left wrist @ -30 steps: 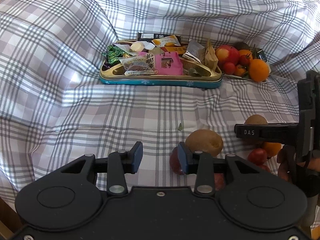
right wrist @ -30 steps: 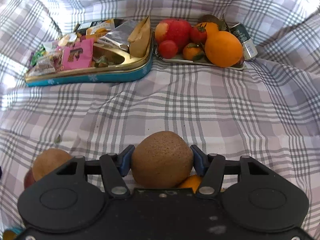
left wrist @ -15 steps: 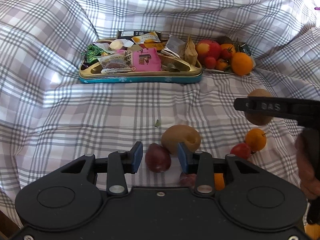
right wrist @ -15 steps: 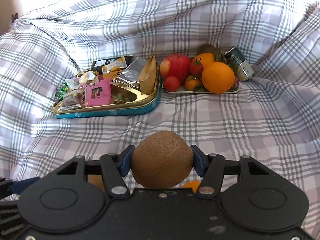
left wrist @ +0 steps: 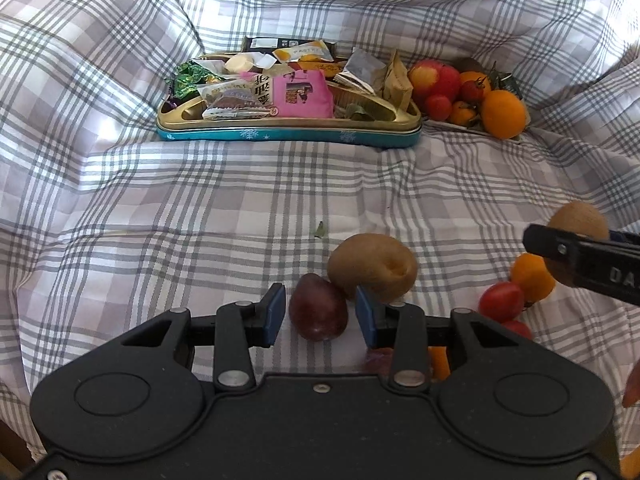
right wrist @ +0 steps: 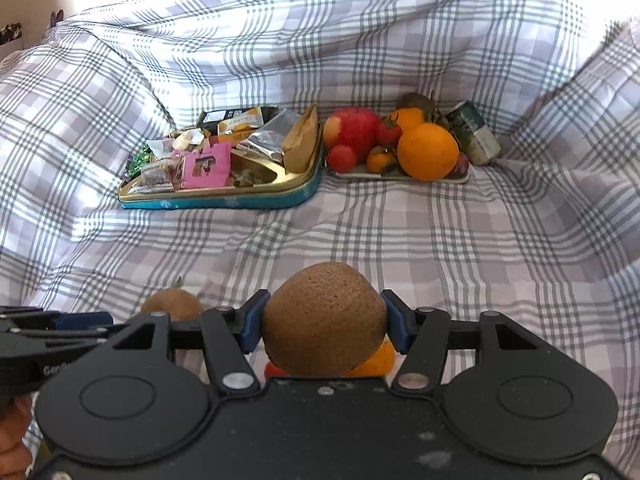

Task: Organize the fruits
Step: 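Close the left tool on the plum while the right tool holds the kiwi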

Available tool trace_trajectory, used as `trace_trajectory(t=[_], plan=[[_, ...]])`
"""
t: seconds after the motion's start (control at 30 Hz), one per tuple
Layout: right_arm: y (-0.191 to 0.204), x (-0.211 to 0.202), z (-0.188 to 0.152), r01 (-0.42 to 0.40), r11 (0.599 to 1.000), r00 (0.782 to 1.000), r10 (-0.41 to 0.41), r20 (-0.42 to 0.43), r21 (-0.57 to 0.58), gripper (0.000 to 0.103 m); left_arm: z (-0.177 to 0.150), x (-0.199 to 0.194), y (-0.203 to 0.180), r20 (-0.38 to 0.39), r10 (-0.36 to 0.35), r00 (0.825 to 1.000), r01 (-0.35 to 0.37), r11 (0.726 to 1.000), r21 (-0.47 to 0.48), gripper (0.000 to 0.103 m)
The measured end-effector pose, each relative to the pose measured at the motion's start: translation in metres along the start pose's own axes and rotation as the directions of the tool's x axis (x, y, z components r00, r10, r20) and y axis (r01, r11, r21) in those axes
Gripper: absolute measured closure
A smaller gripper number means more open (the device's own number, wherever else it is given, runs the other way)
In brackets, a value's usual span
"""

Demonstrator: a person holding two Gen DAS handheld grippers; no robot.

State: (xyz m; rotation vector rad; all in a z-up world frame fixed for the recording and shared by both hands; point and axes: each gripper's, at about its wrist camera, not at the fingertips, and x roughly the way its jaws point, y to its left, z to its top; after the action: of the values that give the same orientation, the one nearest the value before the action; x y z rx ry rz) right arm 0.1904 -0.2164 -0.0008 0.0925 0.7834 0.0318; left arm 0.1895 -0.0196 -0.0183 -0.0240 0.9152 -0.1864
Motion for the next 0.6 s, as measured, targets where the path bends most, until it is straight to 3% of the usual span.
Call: trace_trajectory(t=[0.6], plan=[[-0.002,-0.005,-0.017,-0.002,0.999,1.000,0.001,0.008,0.051,0.042,0.004,0.021,0.000,-0.052,0.013,0.999,-0.014,0.999,-0.028,0.057]])
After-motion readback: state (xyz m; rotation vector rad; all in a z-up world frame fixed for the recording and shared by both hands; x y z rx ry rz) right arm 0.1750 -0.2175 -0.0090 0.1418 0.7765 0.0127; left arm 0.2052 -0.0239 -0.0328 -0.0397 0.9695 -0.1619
